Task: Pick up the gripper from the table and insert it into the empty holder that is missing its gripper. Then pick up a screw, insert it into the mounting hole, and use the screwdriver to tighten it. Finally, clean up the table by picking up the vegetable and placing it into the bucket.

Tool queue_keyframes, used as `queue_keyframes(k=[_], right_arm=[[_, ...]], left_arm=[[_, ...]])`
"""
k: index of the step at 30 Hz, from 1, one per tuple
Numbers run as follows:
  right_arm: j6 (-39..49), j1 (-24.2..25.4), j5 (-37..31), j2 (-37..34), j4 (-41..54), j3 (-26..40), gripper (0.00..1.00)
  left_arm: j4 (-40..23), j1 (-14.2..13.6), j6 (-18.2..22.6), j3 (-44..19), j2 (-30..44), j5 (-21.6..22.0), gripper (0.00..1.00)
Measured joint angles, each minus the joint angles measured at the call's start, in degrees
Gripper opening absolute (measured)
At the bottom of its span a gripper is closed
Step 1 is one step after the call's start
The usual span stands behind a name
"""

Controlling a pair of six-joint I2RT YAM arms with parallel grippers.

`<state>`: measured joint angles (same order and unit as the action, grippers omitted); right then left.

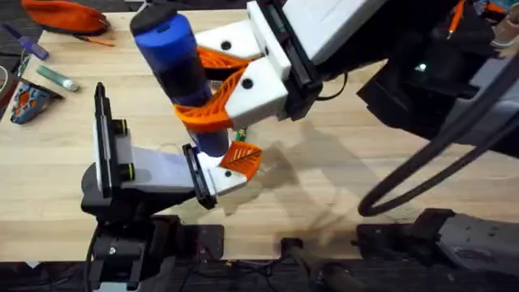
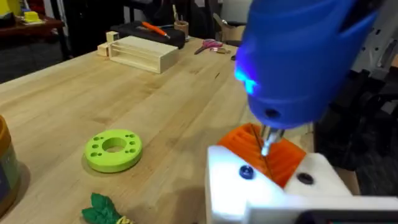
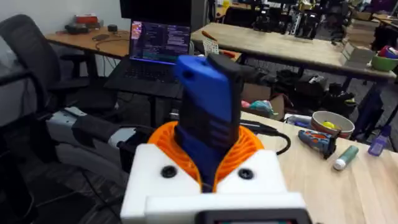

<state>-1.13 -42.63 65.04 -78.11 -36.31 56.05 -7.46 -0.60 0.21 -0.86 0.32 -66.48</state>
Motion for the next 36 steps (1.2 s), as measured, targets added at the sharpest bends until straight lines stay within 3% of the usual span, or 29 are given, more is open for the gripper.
queue_keyframes(k=[36], right_arm=[[1.81,0.00,0.22,-2.34,1.28,0.00,0.066]], left_arm=[[-0.02,-0.01,-0.01,0.00,0.00,-0.02,0.008]])
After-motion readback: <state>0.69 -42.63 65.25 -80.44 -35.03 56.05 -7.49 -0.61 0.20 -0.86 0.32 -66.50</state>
